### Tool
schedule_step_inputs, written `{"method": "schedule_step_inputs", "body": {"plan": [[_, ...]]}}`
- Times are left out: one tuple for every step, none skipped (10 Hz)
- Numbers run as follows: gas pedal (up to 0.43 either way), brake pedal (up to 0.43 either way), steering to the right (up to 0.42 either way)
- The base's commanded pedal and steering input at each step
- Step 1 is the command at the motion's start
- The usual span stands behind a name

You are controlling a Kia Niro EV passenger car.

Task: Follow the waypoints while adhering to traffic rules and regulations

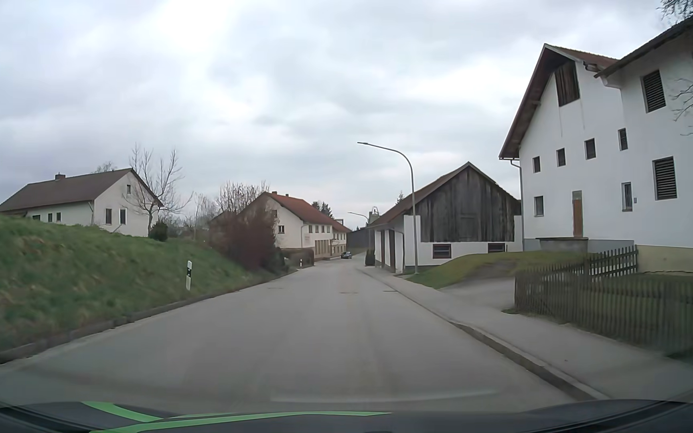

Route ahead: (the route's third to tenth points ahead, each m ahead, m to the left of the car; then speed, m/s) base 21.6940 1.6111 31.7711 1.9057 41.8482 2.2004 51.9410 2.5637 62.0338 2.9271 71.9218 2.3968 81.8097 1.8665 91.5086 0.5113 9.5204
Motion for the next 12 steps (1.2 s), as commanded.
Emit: {"method": "schedule_step_inputs", "body": {"plan": [[0.02, 0.0, 0.001], [0.02, 0.0, 0.001], [0.02, 0.0, 0.002], [0.02, 0.0, 0.002], [0.02, 0.0, 0.002], [0.02, 0.0, 0.002], [0.02, 0.0, 0.002], [0.0, 0.0, 0.002], [0.0, 0.0, 0.002], [0.0, 0.0, 0.002], [0.0, 0.0, 0.001], [0.0, 0.0, 0.001]]}}
